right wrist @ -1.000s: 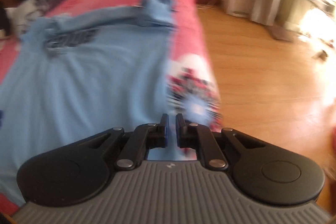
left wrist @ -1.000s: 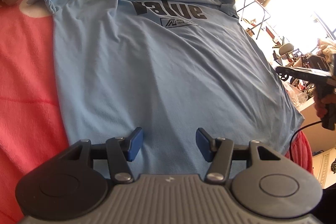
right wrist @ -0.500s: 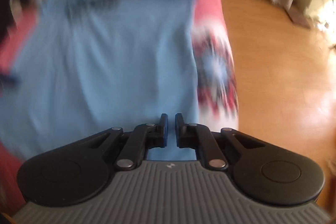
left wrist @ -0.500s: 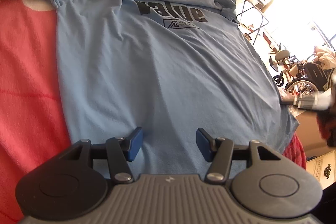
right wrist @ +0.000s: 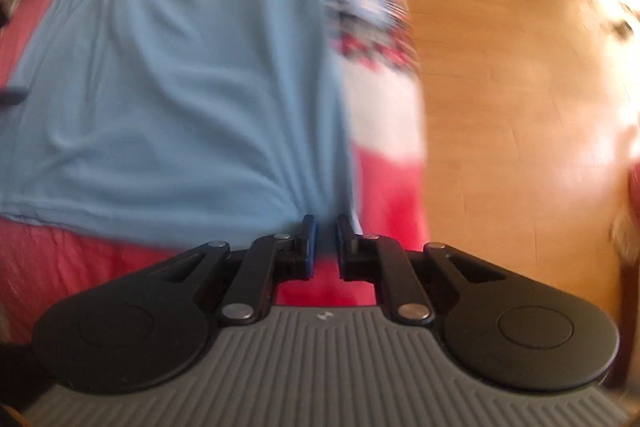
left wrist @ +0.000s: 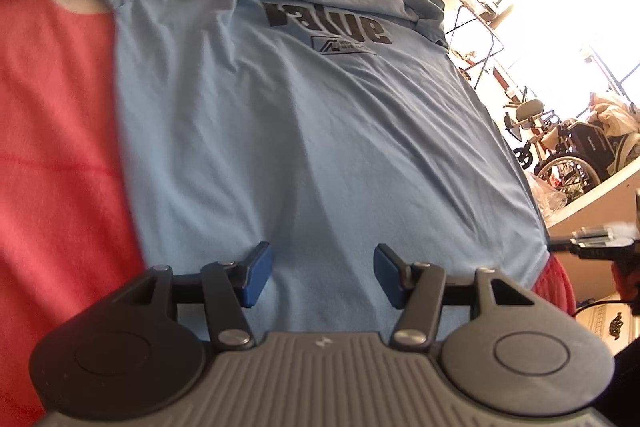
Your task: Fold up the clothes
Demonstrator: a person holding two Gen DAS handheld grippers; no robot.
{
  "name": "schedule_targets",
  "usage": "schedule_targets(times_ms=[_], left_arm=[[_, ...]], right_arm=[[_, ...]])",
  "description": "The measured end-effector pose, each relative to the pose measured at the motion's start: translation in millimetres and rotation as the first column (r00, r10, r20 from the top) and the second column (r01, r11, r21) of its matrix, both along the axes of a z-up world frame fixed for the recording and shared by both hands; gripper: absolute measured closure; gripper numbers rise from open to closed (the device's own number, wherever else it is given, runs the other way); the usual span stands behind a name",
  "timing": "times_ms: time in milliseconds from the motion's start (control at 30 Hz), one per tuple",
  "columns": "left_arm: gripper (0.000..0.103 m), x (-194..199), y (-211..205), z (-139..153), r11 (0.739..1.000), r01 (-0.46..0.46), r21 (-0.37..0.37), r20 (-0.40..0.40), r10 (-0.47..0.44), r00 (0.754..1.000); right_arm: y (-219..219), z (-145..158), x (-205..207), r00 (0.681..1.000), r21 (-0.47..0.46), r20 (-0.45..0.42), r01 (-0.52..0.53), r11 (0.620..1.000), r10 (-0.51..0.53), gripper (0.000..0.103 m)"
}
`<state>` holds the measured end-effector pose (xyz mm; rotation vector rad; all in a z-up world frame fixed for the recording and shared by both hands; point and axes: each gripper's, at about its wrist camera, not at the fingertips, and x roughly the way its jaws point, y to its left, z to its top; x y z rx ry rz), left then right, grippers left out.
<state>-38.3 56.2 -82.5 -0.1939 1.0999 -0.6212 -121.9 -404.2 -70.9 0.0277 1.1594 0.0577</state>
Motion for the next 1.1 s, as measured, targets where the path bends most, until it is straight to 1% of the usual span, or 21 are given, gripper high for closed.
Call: schedule_targets(times_ms=[33, 100, 167, 267, 333, 367, 467, 533, 600, 700, 767, 833, 867, 900, 933, 967, 1000, 1033, 1100], left_arm=[[0.045, -0.8, 2.1, 2.3, 1.000, -0.004, 0.002, -0.004, 0.004, 1.000], [0.045, -1.6, 5.7, 10.4, 1.000, -0.013, 0.020, 0.006, 0.013, 1.000], [0.045, -0.3, 10.7, 21.7, 0.999, -0.032, 0.029, 0.041, 0.031, 0.999], [0.045, 10.4, 18.7, 41.5, 0.996, -0.085, 0.022, 0.107, 0.083, 0.991], [0.045, 20.6, 25.6, 52.7, 0.990, -0.141, 0.002, 0.143, 0.139, 0.980], [0.045, 27.8, 28.8, 56.9, 0.985, -0.174, -0.005, 0.155, 0.173, 0.973], [0.045, 50.3, 32.2, 63.9, 0.969, -0.248, 0.012, 0.200, 0.240, 0.950], [0.045, 65.6, 30.6, 64.9, 0.959, -0.279, 0.038, 0.238, 0.263, 0.935], [0.045, 80.0, 29.5, 62.8, 0.953, -0.297, 0.052, 0.260, 0.274, 0.926], [0.045, 106.4, 24.9, 62.1, 0.948, -0.312, 0.066, 0.258, 0.286, 0.923], [0.045, 123.5, 21.5, 64.1, 0.941, -0.326, 0.093, 0.274, 0.291, 0.917], [0.044, 141.3, 16.7, 65.6, 0.933, -0.337, 0.124, 0.304, 0.287, 0.908], [0.041, 151.3, 12.8, 65.1, 0.929, -0.342, 0.139, 0.328, 0.283, 0.901], [0.040, 161.2, 8.8, 64.5, 0.925, -0.347, 0.153, 0.355, 0.277, 0.893], [0.040, 171.9, 3.2, 63.3, 0.923, -0.344, 0.175, 0.381, 0.259, 0.888], [0.039, 182.8, -3.1, 61.9, 0.920, -0.338, 0.200, 0.407, 0.235, 0.882], [0.039, 193.7, -9.3, 60.5, 0.916, -0.332, 0.225, 0.432, 0.212, 0.877], [0.038, 204.2, -16.4, 58.5, 0.915, -0.315, 0.251, 0.450, 0.178, 0.875], [0.038, 227.7, -30.5, 52.6, 0.926, -0.235, 0.295, 0.449, 0.083, 0.890]], right_arm=[[-1.4, 8.2, 0.0, 1.000, -0.004, 0.010, 0.012, 1.000, -0.012, 0.093], [-4.2, 24.7, 0.0, 0.999, -0.012, 0.029, 0.037, 0.999, -0.036, 0.093], [-7.0, 41.1, 0.1, 0.997, -0.020, 0.049, 0.061, 0.998, -0.060, 0.093], [-11.1, 65.8, 0.2, 0.992, -0.031, 0.079, 0.098, 0.995, -0.096, 0.093], [1.0, 87.7, 35.9, 0.983, 0.003, 0.181, 0.040, 0.999, -0.040, 0.093], [13.4, 93.7, 58.3, 0.977, 0.022, 0.214, -0.003, 1.000, -0.002, 0.093], [50.6, 111.6, 125.5, 0.943, 0.068, 0.315, -0.136, 0.988, 0.108, 0.092], [77.9, 115.1, 168.1, 0.926, 0.117, 0.339, -0.215, 0.970, 0.165, 0.091], [104.7, 111.9, 206.5, 0.912, 0.154, 0.357, -0.269, 0.951, 0.200, 0.089], [137.7, 90.5, 256.4, 0.900, 0.142, 0.358, -0.315, 0.938, 0.248, 0.081], [152.2, 75.2, 285.4, 0.900, 0.145, 0.352, -0.324, 0.935, 0.257, 0.080], [156.8, 74.4, 291.4, 0.895, 0.152, 0.360, -0.333, 0.931, 0.262, 0.078], [164.9, 74.3, 296.1, 0.880, 0.128, 0.372, -0.364, 0.922, 0.296, 0.076], [173.0, 74.2, 300.8, 0.863, 0.104, 0.383, -0.395, 0.913, 0.330, 0.067], [181.1, 74.3, 303.2, 0.838, 0.067, 0.398, -0.431, 0.900, 0.373, 0.052], [188.1, 72.6, 306.3, 0.815, 0.040, 0.411, -0.463, 0.885, 0.408, 0.047], [195.0, 70.9, 309.4, 0.791, 0.013, 0.422, -0.494, 0.870, 0.443, 0.043], [200.9, 66.6, 316.3, 0.777, 0.004, 0.414, -0.523, 0.853, 0.474, 0.043], [210.1, 59.2, 329.0, 0.771, -0.010, 0.393, -0.541, 0.841, 0.500, 0.043]])
